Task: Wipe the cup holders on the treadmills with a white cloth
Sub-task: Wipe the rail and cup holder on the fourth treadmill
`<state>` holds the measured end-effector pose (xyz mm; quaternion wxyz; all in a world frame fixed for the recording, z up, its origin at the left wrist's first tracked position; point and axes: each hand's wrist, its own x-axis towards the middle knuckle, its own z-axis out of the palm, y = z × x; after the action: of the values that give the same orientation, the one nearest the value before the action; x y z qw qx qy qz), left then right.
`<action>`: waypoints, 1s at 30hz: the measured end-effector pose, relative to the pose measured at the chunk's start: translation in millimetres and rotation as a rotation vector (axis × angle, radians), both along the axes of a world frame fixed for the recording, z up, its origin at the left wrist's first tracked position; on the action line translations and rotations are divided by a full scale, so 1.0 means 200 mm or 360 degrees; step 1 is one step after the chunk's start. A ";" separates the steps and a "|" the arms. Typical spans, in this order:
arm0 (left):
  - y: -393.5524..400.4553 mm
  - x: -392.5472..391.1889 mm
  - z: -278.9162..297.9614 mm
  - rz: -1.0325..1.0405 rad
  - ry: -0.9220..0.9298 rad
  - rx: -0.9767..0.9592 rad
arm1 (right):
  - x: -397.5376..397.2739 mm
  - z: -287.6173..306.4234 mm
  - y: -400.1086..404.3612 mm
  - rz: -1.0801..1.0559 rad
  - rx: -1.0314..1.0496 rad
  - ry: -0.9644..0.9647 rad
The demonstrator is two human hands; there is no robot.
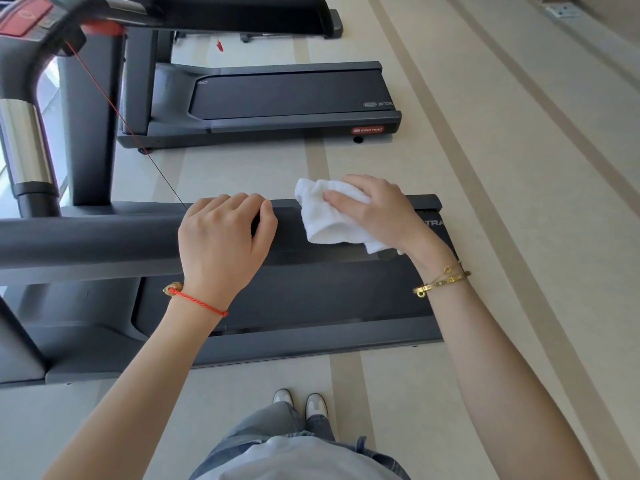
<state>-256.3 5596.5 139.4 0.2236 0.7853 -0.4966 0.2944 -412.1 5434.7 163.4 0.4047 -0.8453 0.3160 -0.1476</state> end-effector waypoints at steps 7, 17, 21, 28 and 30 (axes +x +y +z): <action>0.00 0.00 0.00 0.0010 0.0017 0.0010 | -0.13 -0.10 0.02 -0.0338 0.0597 -0.0424; 0.00 -0.01 0.02 0.0026 0.0045 0.0036 | -0.17 -0.19 0.11 -0.0446 0.0024 -0.0378; 0.01 -0.01 0.03 0.0005 0.0090 0.0091 | -0.13 -0.12 0.12 -0.0257 -0.0511 -0.0155; 0.07 0.01 0.09 -0.0202 0.0369 0.0108 | -0.04 -0.05 0.15 -0.0118 -0.1110 0.0022; 0.09 0.03 0.11 -0.0251 0.0434 0.0097 | -0.01 -0.04 0.17 -0.0107 -0.1268 0.0092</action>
<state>-250.4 5614.3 161.9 0.2874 0.7829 -0.5306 0.1514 -413.8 5469.5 155.5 0.0312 -0.9291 0.2728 -0.2478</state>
